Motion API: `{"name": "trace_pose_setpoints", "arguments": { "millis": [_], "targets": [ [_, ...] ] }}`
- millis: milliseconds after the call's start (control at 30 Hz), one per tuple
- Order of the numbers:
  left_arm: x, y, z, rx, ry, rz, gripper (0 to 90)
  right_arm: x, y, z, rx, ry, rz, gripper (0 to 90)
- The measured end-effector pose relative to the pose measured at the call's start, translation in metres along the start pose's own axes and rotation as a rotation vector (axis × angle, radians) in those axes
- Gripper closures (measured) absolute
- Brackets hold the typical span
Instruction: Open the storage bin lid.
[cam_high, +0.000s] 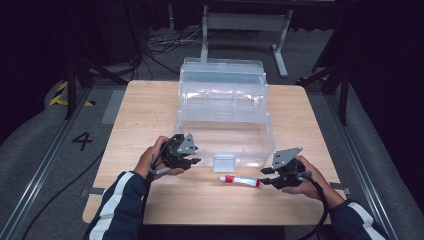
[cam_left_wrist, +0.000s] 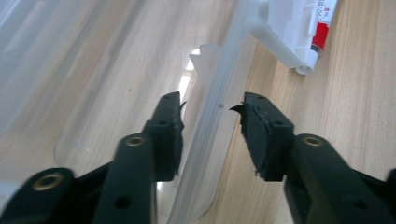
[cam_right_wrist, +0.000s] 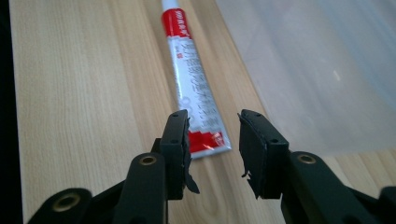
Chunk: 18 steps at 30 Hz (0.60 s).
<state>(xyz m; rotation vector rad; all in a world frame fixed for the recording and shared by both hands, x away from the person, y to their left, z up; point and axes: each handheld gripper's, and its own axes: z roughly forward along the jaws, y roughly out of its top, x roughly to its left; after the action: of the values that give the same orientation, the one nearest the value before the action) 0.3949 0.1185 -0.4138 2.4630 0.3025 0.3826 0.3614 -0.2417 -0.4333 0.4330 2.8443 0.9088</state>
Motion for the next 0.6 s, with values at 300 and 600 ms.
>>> {"name": "trace_pose_setpoints", "arguments": {
  "millis": [300,600],
  "targets": [
    [0.000,-0.005,-0.015,-0.034,0.070,-0.055,38.3,0.011,0.022,0.027,0.078,0.018,-0.066,58.3],
    [-0.011,-0.019,-0.041,-0.096,0.148,-0.117,26.3,0.019,0.039,0.043,0.115,0.034,-0.105,57.2]
  ]
}}
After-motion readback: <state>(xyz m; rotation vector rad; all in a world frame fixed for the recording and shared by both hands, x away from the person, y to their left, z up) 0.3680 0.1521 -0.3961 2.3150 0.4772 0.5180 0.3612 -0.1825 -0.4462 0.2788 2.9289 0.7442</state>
